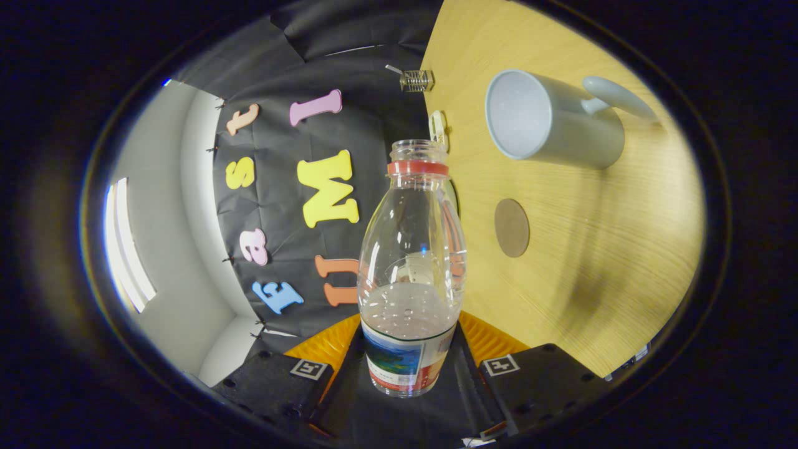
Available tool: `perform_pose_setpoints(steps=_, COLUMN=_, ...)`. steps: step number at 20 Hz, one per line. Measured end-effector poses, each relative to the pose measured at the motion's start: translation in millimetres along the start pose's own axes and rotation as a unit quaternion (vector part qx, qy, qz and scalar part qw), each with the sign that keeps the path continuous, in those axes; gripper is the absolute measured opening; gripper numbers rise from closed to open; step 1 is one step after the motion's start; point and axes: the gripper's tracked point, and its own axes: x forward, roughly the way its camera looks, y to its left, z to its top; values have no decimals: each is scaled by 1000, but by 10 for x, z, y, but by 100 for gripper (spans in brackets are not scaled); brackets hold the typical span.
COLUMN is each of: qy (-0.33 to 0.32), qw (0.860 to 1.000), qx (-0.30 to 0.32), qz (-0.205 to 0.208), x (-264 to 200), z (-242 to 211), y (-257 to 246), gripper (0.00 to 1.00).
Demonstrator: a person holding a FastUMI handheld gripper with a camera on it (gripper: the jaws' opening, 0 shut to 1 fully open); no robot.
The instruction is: Take the bottle from table, then pour the juice into the cup, finally place the bottle on the coaster
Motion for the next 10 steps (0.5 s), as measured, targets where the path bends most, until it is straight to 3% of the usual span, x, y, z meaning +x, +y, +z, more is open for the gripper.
perform_pose_setpoints(steps=10, qy=0, qw=1000, qx=13, qz=8, x=80, z=47, y=113, gripper=76)
